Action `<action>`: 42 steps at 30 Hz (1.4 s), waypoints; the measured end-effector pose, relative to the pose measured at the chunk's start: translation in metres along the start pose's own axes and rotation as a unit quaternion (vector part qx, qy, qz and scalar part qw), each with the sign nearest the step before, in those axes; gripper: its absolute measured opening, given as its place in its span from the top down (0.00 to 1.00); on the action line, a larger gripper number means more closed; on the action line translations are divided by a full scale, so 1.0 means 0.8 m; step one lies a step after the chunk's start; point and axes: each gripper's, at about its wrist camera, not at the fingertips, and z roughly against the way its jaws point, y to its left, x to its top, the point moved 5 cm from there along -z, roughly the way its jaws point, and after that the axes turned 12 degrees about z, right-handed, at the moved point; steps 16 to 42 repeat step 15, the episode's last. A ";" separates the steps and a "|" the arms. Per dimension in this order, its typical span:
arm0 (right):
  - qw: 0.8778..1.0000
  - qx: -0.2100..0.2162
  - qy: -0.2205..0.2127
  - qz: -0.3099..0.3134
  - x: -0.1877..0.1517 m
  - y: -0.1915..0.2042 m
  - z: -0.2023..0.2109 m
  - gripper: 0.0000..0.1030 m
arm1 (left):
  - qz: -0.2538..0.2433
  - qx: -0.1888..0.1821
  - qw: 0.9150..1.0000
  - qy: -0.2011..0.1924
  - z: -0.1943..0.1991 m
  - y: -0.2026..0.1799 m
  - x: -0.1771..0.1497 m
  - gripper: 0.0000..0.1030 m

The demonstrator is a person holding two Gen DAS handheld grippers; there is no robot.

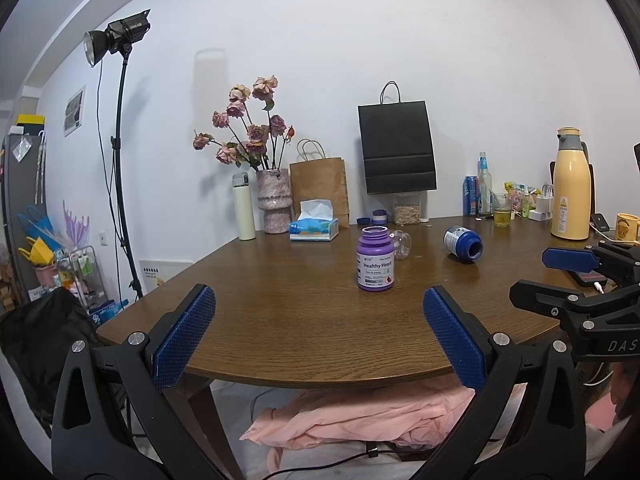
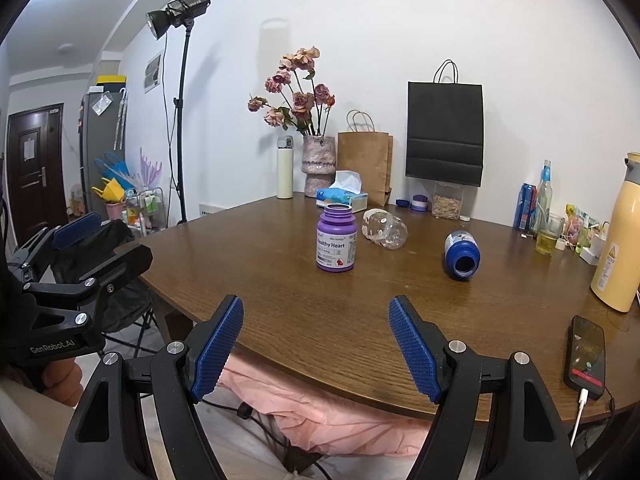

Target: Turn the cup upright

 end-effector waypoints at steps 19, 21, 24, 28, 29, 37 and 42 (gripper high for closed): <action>1.000 0.000 0.001 0.000 0.001 0.000 0.000 0.22 | 0.002 0.003 1.000 -0.002 0.002 -0.002 0.001 0.00; 1.000 0.000 0.001 0.000 0.001 0.000 0.000 0.22 | 0.002 0.003 1.000 -0.002 0.002 -0.002 0.001 0.00; 1.000 0.000 0.001 0.000 0.001 0.000 0.000 0.22 | 0.002 0.003 1.000 -0.002 0.002 -0.002 0.001 0.00; 1.000 0.000 0.001 0.000 0.001 0.000 0.000 0.22 | 0.002 0.003 1.000 -0.002 0.002 -0.002 0.001 0.00; 1.000 0.000 0.001 0.000 0.001 0.000 0.000 0.22 | 0.002 0.003 1.000 -0.002 0.002 -0.002 0.001 0.00; 1.000 0.000 0.001 0.000 0.001 0.000 0.000 0.22 | 0.002 0.003 1.000 -0.002 0.002 -0.002 0.001 0.00; 1.000 0.000 0.001 0.000 0.001 0.000 0.000 0.22 | 0.002 0.003 1.000 -0.002 0.002 -0.002 0.001 0.00</action>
